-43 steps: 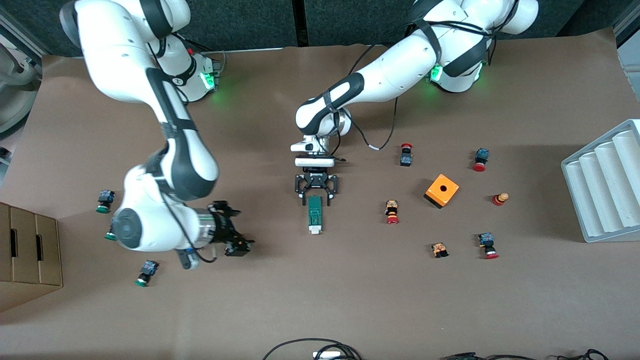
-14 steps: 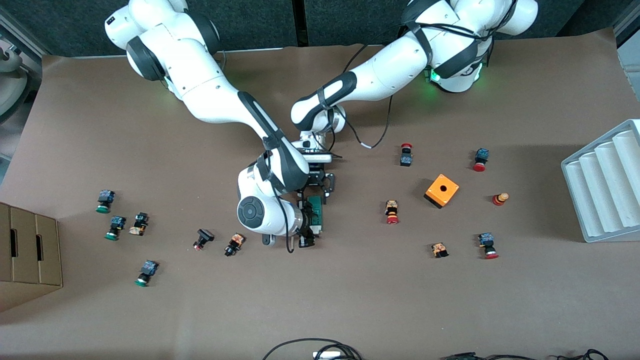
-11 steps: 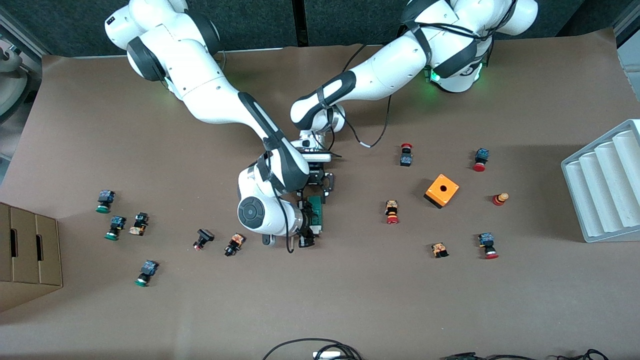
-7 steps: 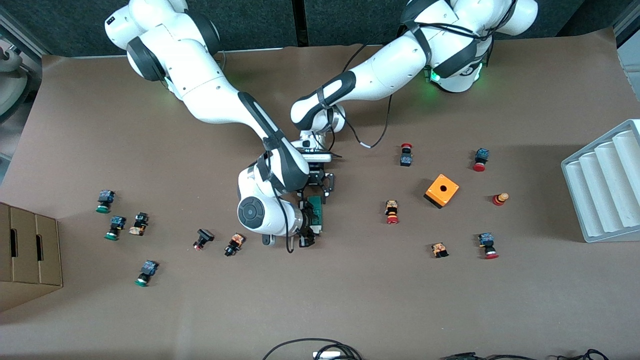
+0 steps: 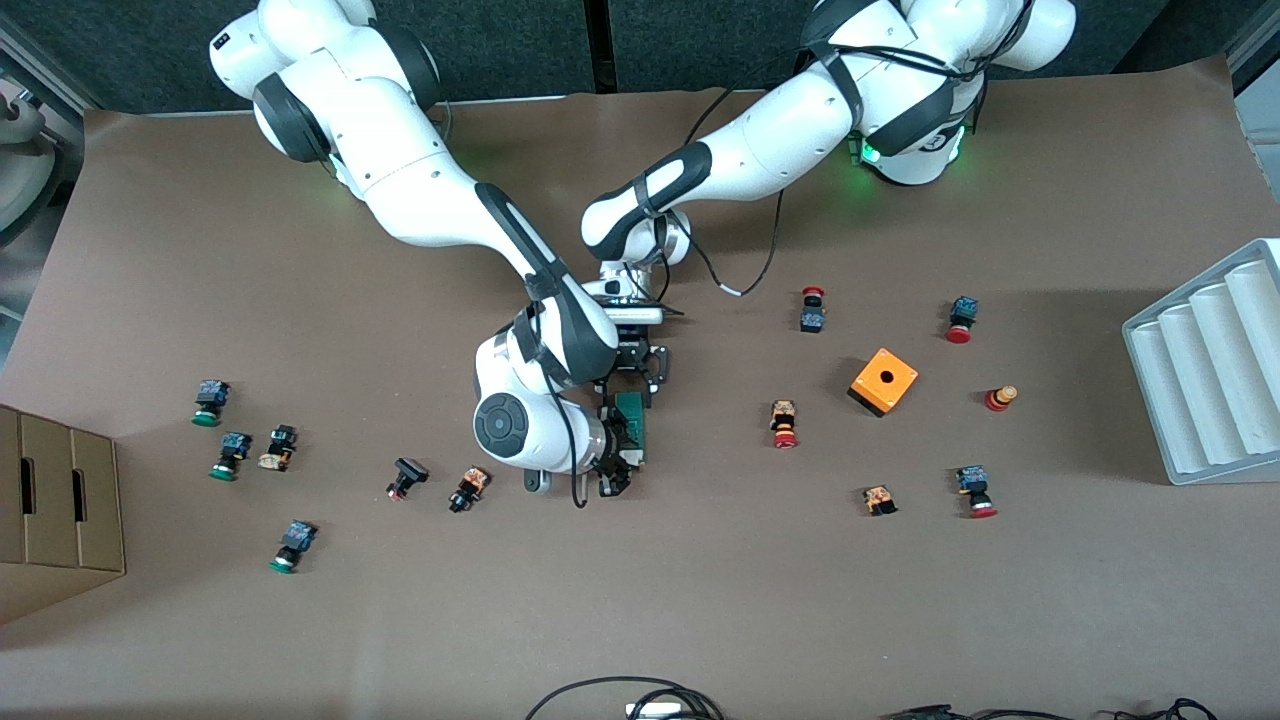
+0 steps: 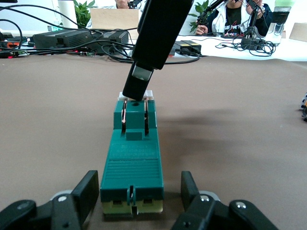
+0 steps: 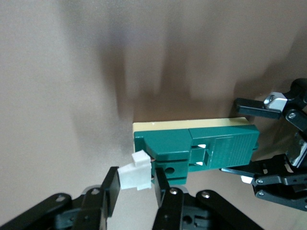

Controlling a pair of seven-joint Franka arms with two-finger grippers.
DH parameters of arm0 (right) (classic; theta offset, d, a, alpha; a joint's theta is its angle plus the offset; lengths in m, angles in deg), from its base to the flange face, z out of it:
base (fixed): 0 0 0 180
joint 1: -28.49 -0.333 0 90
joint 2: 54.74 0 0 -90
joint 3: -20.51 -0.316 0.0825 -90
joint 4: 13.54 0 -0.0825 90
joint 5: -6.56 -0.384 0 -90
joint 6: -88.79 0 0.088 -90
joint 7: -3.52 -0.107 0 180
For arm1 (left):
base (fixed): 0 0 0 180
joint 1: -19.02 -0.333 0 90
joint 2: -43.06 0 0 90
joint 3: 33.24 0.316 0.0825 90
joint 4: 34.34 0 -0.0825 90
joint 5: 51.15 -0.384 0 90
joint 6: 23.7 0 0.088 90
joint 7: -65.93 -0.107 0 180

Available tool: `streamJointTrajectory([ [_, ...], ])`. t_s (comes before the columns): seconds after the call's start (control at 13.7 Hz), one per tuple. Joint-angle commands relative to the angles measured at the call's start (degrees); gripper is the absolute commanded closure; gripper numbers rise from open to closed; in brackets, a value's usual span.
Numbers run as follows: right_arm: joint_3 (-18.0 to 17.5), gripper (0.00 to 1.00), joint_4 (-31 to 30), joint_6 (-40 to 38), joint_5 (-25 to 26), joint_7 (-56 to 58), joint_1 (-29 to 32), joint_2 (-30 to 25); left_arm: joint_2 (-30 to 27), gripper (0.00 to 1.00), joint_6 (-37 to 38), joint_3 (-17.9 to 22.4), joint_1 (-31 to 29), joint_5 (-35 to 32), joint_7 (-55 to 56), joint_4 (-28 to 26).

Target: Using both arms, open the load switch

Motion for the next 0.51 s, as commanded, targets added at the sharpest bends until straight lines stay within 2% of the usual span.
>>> streamJointTrajectory([
  [0.0,0.45,0.65,0.87,-1.34,-1.71,-0.25,-0.51,0.51,1.08,0.22,0.67,0.77,1.09,-0.68,0.85,1.48],
  [0.44,0.45,0.66,-1.06,-1.34,-1.45,-0.16,-1.04,-0.45,1.08,0.22,0.67,0.77,1.09,-0.68,0.85,1.48],
])
